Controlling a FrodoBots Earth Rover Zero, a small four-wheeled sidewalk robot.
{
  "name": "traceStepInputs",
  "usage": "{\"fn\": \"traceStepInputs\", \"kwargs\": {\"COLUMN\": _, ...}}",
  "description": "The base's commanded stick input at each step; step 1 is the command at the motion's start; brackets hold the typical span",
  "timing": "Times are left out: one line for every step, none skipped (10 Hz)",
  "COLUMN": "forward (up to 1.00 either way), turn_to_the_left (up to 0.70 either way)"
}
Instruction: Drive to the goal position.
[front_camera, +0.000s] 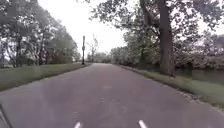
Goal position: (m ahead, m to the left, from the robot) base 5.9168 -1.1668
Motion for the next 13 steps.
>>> {"fn": "traceStepInputs", "kwargs": {"forward": 0.7, "turn_to_the_left": 0.0}}
{"fn": "traceStepInputs", "kwargs": {"forward": 0.7, "turn_to_the_left": 0.0}}
{"fn": "traceStepInputs", "kwargs": {"forward": 0.7, "turn_to_the_left": 0.0}}
{"fn": "traceStepInputs", "kwargs": {"forward": 0.7, "turn_to_the_left": 0.0}}
{"fn": "traceStepInputs", "kwargs": {"forward": 0.7, "turn_to_the_left": 0.0}}
{"fn": "traceStepInputs", "kwargs": {"forward": 0.7, "turn_to_the_left": 0.0}}
{"fn": "traceStepInputs", "kwargs": {"forward": 0.7, "turn_to_the_left": 0.0}}
{"fn": "traceStepInputs", "kwargs": {"forward": 0.7, "turn_to_the_left": 0.0}}
{"fn": "traceStepInputs", "kwargs": {"forward": 0.7, "turn_to_the_left": 0.0}}
{"fn": "traceStepInputs", "kwargs": {"forward": 0.7, "turn_to_the_left": 0.0}}
{"fn": "traceStepInputs", "kwargs": {"forward": 0.7, "turn_to_the_left": 0.0}}
{"fn": "traceStepInputs", "kwargs": {"forward": 0.7, "turn_to_the_left": 0.0}}
{"fn": "traceStepInputs", "kwargs": {"forward": 0.7, "turn_to_the_left": 0.0}}
